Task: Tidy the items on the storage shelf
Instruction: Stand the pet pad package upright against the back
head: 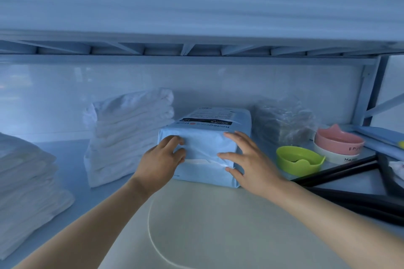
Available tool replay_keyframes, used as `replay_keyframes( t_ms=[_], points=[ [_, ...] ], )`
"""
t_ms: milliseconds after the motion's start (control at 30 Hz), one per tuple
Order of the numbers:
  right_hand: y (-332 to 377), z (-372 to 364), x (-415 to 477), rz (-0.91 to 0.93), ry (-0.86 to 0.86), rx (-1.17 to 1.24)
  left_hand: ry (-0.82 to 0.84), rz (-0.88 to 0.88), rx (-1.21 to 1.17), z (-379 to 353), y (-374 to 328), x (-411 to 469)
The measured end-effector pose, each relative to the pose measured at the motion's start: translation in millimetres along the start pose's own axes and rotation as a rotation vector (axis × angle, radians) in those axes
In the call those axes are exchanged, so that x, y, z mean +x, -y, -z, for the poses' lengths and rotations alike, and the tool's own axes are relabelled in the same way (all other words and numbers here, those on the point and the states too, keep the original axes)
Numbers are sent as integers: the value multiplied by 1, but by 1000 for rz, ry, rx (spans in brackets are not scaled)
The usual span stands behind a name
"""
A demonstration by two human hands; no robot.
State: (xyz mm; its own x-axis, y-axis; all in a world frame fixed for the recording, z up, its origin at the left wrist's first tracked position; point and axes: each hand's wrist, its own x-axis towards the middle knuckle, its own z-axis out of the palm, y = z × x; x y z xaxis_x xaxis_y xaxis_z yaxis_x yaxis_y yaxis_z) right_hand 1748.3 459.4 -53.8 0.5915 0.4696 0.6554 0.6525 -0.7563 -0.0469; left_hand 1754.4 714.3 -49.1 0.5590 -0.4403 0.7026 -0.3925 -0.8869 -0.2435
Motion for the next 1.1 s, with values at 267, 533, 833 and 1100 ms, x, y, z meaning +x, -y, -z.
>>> replay_keyframes(
  t_ms=[267, 533, 833, 1100],
  points=[
    [15, 34, 5, -63, -195, -39, -113, 5, 36, 38, -8, 15],
    [35, 42, -12, 154, -277, -394, -294, 22, -4, 75, -18, 39],
    [19, 60, 11, 169, -237, -499, -352, 46, -126, 83, -25, 49],
    [8, 62, 28, 139, -259, -415, -197, -5, 56, 52, -20, 24]
  ],
)
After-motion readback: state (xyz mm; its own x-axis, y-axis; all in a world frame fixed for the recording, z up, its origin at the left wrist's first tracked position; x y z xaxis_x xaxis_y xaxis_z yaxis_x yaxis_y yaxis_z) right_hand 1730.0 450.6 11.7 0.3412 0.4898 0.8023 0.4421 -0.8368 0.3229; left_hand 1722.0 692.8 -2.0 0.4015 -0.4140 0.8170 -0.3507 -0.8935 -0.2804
